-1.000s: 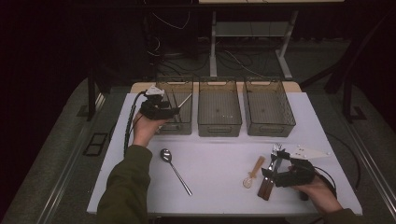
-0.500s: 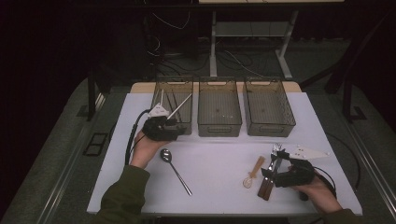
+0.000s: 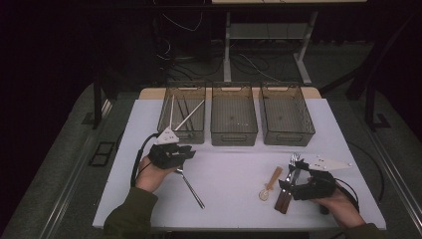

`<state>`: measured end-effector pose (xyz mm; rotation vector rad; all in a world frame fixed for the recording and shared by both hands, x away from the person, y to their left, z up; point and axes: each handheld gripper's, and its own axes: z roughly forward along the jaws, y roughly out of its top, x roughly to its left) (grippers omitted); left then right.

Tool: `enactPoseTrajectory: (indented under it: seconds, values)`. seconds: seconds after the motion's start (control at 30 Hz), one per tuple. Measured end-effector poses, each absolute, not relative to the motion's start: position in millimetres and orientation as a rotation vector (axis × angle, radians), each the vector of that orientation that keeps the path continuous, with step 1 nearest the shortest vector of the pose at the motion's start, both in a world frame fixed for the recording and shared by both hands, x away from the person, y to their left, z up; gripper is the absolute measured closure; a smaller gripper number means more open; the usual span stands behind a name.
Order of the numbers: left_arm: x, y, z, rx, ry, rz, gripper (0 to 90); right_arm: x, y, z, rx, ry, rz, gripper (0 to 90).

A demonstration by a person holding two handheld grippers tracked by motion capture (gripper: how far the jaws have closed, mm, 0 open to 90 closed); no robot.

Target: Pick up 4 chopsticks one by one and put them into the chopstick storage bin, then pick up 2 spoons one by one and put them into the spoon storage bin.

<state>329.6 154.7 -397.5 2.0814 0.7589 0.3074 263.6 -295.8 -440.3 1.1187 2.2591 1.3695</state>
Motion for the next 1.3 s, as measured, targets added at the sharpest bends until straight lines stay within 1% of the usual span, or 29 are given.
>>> enactPoseTrajectory:
  seconds: [0.17, 0.27, 0.4, 0.47, 0.57, 0.73, 1.07, 1.3]
  values:
    - [317, 159, -400, 2.087, 0.774, 0.281, 85.2, 265, -295, -441, 1.120, 2.261, 1.365, 3.2]
    - [308, 162, -403, 2.101, 0.771, 0.262, 89.1, 264, -294, -441, 1.123, 2.261, 1.367, 3.1]
    - [294, 163, -411, 2.126, 0.763, 0.234, 89.2, 263, -295, -440, 1.117, 2.261, 1.363, 3.1]
    - [288, 163, -414, 2.164, 0.750, 0.226, 89.2, 264, -296, -440, 1.126, 2.255, 1.365, 3.1]
    - [280, 163, -422, 2.165, 0.753, 0.192, 89.2, 264, -295, -441, 1.119, 2.260, 1.358, 3.1]
    - [269, 158, -434, 2.245, 0.725, 0.152, 89.2, 264, -294, -441, 1.122, 2.262, 1.358, 3.1]
    - [265, 148, -443, 2.318, 0.687, 0.109, 89.2, 264, -294, -441, 1.130, 2.260, 1.360, 3.1]
    - [267, 147, -444, 2.311, 0.678, 0.113, 89.2, 264, -294, -441, 1.128, 2.263, 1.359, 3.1]
